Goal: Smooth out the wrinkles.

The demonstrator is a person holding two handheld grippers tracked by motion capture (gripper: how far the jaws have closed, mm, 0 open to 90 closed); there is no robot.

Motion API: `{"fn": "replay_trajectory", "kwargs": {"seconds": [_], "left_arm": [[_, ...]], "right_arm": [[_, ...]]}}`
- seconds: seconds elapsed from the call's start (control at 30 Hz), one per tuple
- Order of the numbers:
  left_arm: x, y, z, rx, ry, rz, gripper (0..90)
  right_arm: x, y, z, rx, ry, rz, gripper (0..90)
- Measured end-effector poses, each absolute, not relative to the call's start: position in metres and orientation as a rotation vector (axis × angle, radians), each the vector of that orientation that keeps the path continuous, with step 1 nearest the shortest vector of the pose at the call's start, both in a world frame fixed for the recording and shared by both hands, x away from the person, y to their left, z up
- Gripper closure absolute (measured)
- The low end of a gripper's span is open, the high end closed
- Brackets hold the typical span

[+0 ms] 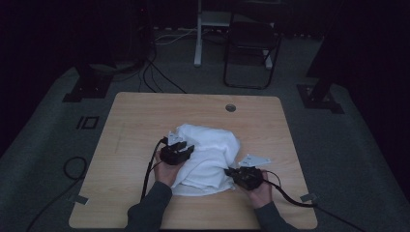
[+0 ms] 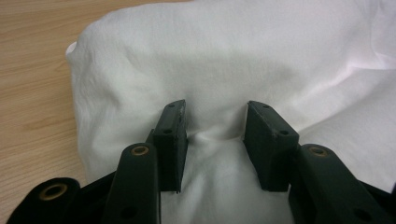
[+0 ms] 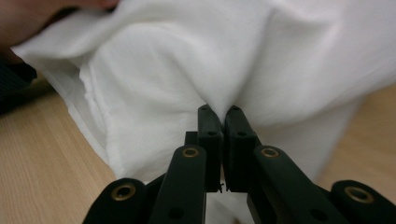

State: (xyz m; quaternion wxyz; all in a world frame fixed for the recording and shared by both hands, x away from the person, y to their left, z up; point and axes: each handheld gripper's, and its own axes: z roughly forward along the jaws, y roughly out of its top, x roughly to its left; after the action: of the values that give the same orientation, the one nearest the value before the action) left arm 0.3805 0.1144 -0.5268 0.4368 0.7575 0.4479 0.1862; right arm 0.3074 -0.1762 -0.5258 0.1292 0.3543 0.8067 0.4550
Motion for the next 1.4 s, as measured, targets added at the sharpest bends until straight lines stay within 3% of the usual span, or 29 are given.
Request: {"fn": "replay_trajectory", "kwargs": {"seconds": [0.27,0.47,0.57,0.77,0.97,1.17,1.4], "left_arm": [[0.379,0.110,-0.523,1.913,1.087,0.451,57.1],[0.372,0.119,-0.509,1.890,1.085,0.449,51.0],[0.368,0.123,-0.503,1.879,1.075,0.459,50.1],[0.355,0.123,-0.493,1.840,1.030,0.469,49.2],[0.342,0.115,-0.492,1.856,0.977,0.453,49.2],[0.341,0.096,-0.521,1.960,0.971,0.441,49.1],[0.346,0.088,-0.529,1.988,0.990,0.488,50.8]], "right_arm": [[0.299,-0.212,-0.503,1.068,2.229,1.315,85.2],[0.300,-0.216,-0.496,1.088,2.180,1.276,49.1],[0.304,-0.210,-0.486,1.080,2.121,1.321,42.4],[0.317,-0.173,-0.482,0.986,2.151,1.353,41.1],[0.334,-0.142,-0.509,0.957,2.262,1.263,41.0],[0.351,-0.143,-0.548,1.071,2.332,1.116,41.4],[0.362,-0.142,-0.558,1.097,2.348,1.101,40.8]]}}
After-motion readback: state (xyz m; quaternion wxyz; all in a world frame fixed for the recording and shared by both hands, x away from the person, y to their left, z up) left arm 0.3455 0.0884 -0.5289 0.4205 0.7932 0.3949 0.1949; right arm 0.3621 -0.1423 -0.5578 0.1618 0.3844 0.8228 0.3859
